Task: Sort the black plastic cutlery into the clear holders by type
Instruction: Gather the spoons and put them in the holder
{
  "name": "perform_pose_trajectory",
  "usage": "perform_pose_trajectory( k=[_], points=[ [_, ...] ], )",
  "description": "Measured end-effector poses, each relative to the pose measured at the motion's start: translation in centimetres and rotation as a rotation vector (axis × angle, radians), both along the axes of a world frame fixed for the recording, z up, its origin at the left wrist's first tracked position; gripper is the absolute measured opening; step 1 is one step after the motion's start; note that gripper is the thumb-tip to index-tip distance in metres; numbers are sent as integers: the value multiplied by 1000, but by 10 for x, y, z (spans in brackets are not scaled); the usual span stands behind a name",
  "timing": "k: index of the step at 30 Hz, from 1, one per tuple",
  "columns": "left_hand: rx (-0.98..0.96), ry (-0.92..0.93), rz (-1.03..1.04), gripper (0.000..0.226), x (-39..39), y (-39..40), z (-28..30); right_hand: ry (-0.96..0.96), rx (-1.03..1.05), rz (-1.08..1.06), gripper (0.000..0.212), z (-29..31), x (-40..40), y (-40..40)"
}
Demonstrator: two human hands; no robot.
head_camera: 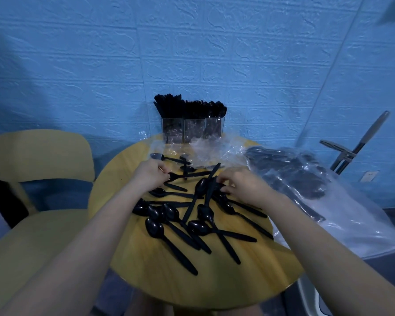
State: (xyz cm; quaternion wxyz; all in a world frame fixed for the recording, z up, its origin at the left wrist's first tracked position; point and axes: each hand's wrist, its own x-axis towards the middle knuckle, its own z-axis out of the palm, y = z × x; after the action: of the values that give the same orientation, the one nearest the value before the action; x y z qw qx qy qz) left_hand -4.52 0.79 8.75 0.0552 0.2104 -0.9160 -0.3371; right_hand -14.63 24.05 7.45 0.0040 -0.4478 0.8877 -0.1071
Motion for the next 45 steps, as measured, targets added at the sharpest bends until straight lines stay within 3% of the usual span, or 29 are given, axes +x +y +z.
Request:
perform_pose_trajectory(
  k=[4,6,12,16,22,27,32,39,42,45],
  points=[
    [-2,14,7,5,7,1,0,200,199,268,42,-5,10,-14],
    [-5,17,1,5,9,3,0,276,261,297,41,-6,13,-21],
    [17,48,-1,4,14,5,3,348,174,259,28,5,8,-20],
    [30,89,17,4,14,7,2,305,123,177,26,6,1,-12],
    [59,166,55,3,17,3,-2,70,33,-4,27,9,0,1],
    [58,242,103,4,22,-3,-3,-73,-58,-133,16,7,1,9],
    [117,301,184,4,23,-8,0,-179,-286,-230,9,18,4,10],
    [166,332,128,4,10,7,16,-171,-526,-157,9,41,9,-7],
    [216,343,66,10,4,18,25,-55,-505,-99,13,48,11,-20],
    [353,370,16,15,-1,26,34,-154,-433,-94,15,56,15,-28]
  ],
)
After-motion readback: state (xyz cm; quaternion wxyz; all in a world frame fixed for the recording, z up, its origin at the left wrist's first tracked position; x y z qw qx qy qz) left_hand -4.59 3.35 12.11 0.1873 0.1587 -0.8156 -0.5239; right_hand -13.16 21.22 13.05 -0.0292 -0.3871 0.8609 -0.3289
